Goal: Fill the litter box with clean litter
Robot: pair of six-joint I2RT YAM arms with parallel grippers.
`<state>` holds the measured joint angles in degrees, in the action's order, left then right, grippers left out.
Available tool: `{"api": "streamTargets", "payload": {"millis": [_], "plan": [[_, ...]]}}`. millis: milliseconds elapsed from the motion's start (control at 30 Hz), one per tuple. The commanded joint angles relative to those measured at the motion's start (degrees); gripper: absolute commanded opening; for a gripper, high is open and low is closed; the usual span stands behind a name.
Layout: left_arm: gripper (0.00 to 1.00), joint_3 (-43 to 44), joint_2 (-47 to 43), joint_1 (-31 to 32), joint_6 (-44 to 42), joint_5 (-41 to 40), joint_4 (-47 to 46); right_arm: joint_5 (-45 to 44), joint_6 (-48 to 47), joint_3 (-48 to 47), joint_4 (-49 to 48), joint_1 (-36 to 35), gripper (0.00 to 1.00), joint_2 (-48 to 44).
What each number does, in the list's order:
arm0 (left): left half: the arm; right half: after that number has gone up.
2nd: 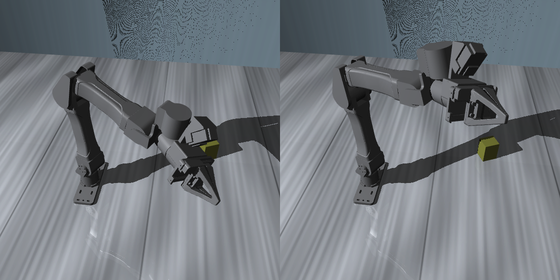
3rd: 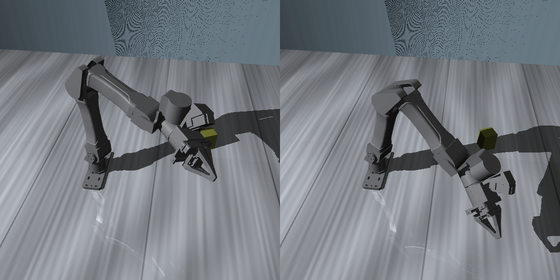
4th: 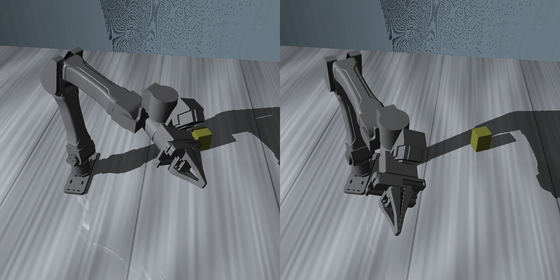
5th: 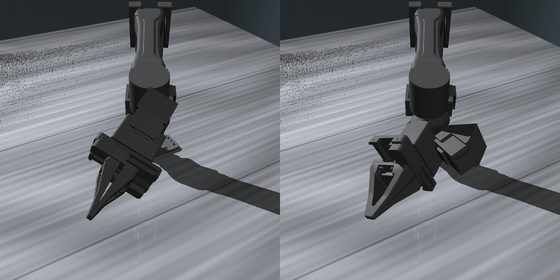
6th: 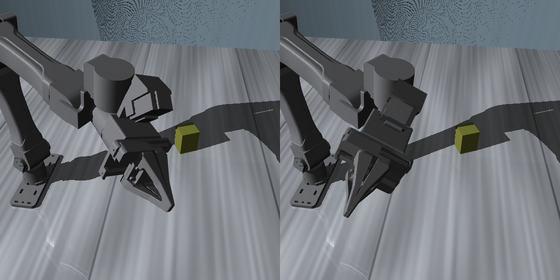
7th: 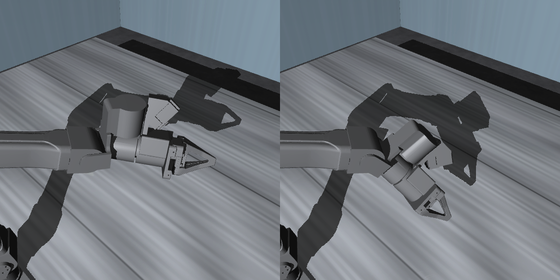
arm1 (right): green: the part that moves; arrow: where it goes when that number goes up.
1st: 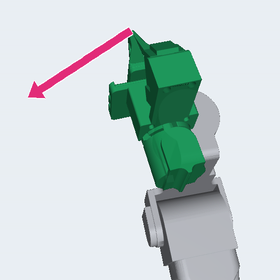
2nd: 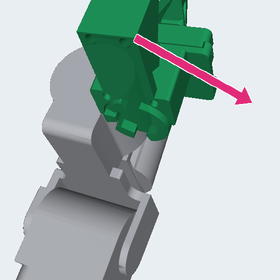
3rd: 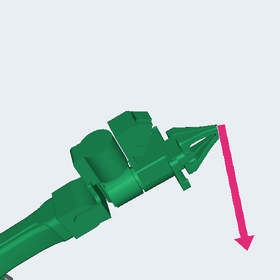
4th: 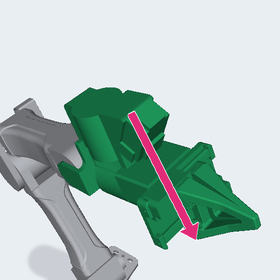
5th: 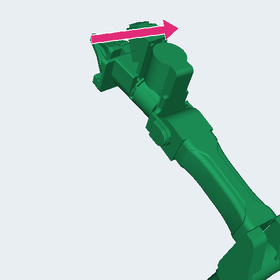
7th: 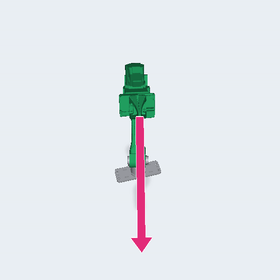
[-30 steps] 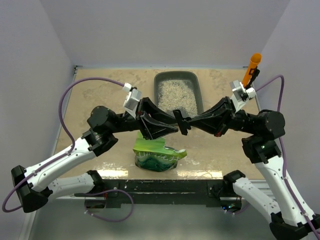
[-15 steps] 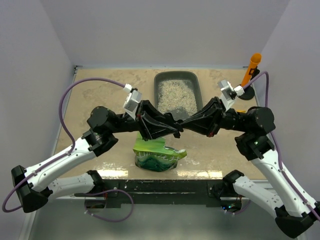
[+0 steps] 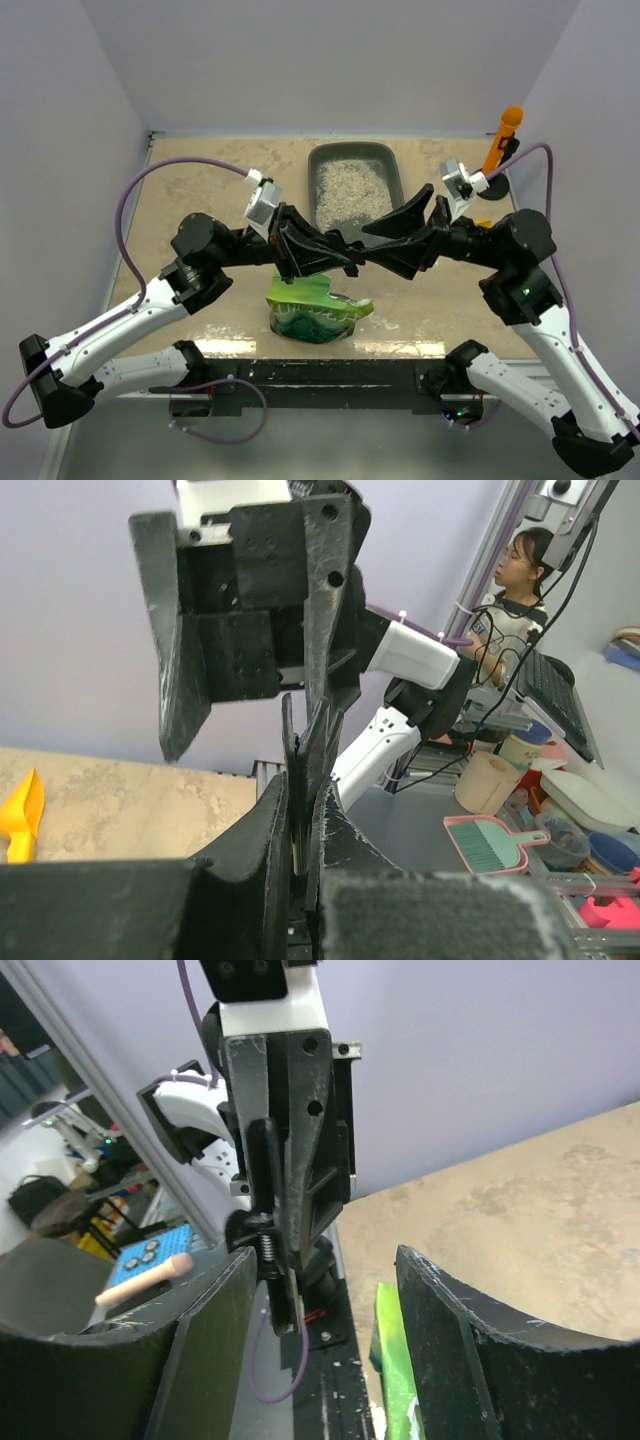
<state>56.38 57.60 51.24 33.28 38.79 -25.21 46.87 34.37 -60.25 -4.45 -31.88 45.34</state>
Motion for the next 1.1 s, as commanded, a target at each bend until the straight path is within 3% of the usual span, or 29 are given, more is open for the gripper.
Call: {"api": "streamTargets", "payload": {"millis": [0, 733, 933, 1033, 1067], "plan": [[0.00, 1.8, -0.7, -0.4, -1.2, -0.8, 3.2, -3.1, -8.5, -6.2, 9.8, -0.2, 0.64, -1.5], [0.00, 7.4, 1.5, -0.4, -0.4, -4.9, 15.1, 3.8, -8.0, -4.9, 5.6, -0.2, 0.64, 2.9], [0.00, 8.2, 1.7, -0.4, -1.4, -6.1, 16.8, 4.3, -7.1, -3.7, 4.7, -0.2, 0.56, 2.5], [0.00, 8.7, 1.5, -0.5, -2.1, -6.9, 17.9, 4.5, -7.2, -3.4, 4.9, -0.2, 0.45, 2.2], [0.00, 8.9, 1.5, -0.5, -2.3, -7.2, 18.5, 4.6, -7.2, -3.3, 5.1, -0.3, 0.37, 2.2]]}}
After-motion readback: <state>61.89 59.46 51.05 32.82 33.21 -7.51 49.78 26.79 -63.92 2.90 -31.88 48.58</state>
